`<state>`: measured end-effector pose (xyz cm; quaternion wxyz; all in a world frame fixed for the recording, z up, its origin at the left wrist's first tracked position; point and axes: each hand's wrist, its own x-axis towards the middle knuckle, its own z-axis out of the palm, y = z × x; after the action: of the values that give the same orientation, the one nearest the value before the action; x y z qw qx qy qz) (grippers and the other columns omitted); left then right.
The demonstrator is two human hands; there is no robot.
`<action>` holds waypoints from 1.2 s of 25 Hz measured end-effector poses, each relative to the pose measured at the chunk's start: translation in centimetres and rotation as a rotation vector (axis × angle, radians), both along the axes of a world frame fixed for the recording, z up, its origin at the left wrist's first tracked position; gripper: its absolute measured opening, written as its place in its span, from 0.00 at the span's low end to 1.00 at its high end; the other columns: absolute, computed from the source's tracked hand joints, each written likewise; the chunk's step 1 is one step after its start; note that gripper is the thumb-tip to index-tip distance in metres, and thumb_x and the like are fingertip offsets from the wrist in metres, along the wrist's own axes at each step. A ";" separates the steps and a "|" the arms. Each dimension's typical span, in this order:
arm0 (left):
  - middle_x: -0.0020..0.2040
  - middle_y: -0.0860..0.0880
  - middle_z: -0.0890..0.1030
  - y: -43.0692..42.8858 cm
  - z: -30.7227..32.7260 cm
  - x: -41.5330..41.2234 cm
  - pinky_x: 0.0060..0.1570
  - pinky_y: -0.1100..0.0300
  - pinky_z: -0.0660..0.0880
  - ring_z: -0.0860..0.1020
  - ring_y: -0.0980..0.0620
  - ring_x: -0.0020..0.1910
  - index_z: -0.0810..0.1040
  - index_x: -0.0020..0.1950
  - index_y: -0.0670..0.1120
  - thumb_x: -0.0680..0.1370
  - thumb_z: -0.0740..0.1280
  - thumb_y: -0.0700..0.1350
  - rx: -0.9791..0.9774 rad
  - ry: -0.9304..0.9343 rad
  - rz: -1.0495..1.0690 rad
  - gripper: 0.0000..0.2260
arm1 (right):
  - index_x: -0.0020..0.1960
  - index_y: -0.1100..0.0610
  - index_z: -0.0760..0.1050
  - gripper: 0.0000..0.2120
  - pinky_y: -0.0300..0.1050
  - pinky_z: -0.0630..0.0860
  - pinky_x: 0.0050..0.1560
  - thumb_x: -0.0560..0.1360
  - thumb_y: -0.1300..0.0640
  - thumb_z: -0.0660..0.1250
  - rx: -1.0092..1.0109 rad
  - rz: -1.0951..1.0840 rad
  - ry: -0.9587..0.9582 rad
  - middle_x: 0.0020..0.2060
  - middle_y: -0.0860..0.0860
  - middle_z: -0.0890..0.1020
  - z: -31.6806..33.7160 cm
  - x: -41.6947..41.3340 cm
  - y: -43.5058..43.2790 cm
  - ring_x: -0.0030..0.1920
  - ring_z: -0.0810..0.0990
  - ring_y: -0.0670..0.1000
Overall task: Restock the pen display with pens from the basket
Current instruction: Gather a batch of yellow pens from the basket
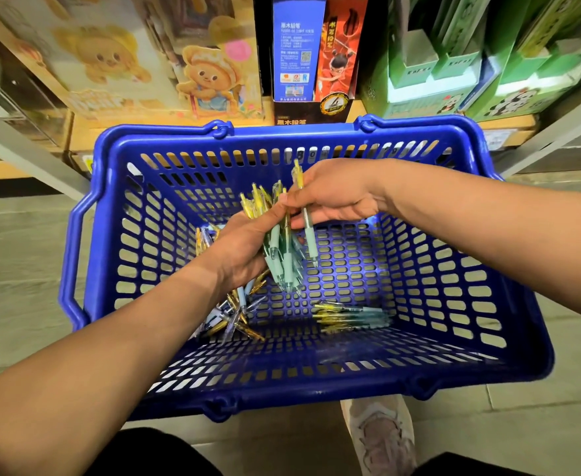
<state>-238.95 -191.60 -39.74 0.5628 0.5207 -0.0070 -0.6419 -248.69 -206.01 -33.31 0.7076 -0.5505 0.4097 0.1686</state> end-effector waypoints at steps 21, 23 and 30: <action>0.54 0.35 0.84 0.4 0.0 0.7 0.52 0.46 0.82 0.85 0.41 0.49 0.78 0.63 0.32 0.77 0.72 0.40 -0.059 0.079 0.058 0.17 | 0.55 0.62 0.80 0.11 0.39 0.83 0.44 0.80 0.54 0.69 -0.304 -0.165 -0.044 0.41 0.54 0.83 -1.6 -0.3 2.2 0.38 0.80 0.48; 0.51 0.35 0.85 0.4 0.0 0.8 0.48 0.48 0.83 0.86 0.42 0.47 0.78 0.60 0.31 0.77 0.72 0.38 -0.021 0.059 0.100 0.15 | 0.54 0.62 0.76 0.09 0.43 0.84 0.43 0.83 0.56 0.63 -0.206 -0.226 -0.025 0.36 0.53 0.81 -1.6 -0.4 2.2 0.37 0.82 0.49; 0.43 0.42 0.86 0.8 0.0 1.4 0.40 0.53 0.82 0.86 0.45 0.40 0.80 0.56 0.37 0.78 0.72 0.38 0.086 -0.035 0.180 0.09 | 0.65 0.54 0.66 0.30 0.36 0.76 0.32 0.74 0.36 0.70 -0.301 0.282 0.057 0.48 0.48 0.81 -2.4 -3.2 5.1 0.41 0.80 0.46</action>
<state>-237.58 -190.76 -39.73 0.5954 0.5539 0.0576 -0.5791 -251.85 -200.87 -35.70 0.5747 -0.6970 0.3691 0.2185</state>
